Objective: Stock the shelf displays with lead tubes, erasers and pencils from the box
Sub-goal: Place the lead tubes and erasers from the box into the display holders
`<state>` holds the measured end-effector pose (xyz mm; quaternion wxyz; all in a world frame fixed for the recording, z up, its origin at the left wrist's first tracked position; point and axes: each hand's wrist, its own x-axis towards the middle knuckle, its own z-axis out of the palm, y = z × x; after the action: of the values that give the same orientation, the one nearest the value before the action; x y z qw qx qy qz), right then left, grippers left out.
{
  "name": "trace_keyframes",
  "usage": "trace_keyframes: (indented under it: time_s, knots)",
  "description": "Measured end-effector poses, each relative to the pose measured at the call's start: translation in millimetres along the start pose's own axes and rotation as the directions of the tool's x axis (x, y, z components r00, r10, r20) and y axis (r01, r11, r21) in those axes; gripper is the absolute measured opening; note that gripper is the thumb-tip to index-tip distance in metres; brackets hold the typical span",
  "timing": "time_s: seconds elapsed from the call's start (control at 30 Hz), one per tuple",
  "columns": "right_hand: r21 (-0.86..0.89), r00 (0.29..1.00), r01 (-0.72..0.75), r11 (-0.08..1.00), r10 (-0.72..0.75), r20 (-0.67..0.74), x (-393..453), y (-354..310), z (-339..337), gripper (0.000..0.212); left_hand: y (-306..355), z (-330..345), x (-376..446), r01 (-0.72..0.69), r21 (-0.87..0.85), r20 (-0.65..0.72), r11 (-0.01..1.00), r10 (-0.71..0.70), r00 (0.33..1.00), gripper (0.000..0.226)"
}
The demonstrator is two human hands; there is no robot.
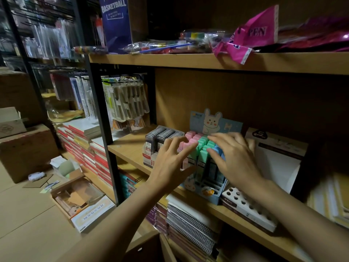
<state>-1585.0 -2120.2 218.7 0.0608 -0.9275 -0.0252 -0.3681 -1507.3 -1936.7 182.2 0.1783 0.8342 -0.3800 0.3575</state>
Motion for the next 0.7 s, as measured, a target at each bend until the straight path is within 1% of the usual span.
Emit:
trace_keyframes:
  time_s: [0.1,0.17,0.23,0.3,0.37,0.47,0.53,0.6,0.7]
  knots:
    - [-0.094,0.993,-0.034,0.995,0.045,0.109,-1,6,1,0.035,3,3,-3,0.011,0.017,0.104,1.0,-0.012,0.994,0.069]
    - [-0.125,0.991,-0.024,0.992,0.04,0.127,-5,7,2,0.035,5,5,-5,0.035,-0.025,0.149,0.999,-0.031,0.988,0.067]
    - [-0.151,0.991,0.001,0.988,0.019,0.129,-8,7,1,0.037,7,4,-4,0.062,-0.061,0.154,0.996,-0.052,0.987,0.063]
    - [-0.167,0.988,0.011,0.986,0.015,0.153,-8,6,1,0.043,9,0,0,0.079,-0.084,0.156,0.993,-0.066,0.986,0.059]
    - [-0.183,0.981,0.002,0.983,0.033,0.189,-7,5,2,0.048,9,-4,4,0.088,-0.107,0.163,0.99,-0.07,0.984,0.056]
    - [-0.205,0.974,-0.028,0.978,0.073,0.216,-8,3,2,0.049,9,-10,3,0.108,-0.133,0.181,0.985,-0.083,0.98,0.057]
    - [-0.211,0.974,-0.028,0.977,0.074,0.213,-10,1,0,0.051,11,-14,-2,0.121,-0.128,0.168,0.984,-0.099,0.981,0.059]
    - [-0.209,0.979,0.01,0.978,0.033,0.202,-15,-5,0,0.049,12,-17,-11,0.124,-0.117,0.165,0.985,-0.104,0.981,0.059]
    - [-0.206,0.978,0.038,0.978,0.007,0.21,-21,-12,1,0.046,14,-20,-24,0.127,-0.069,0.225,0.99,-0.108,0.968,0.063]
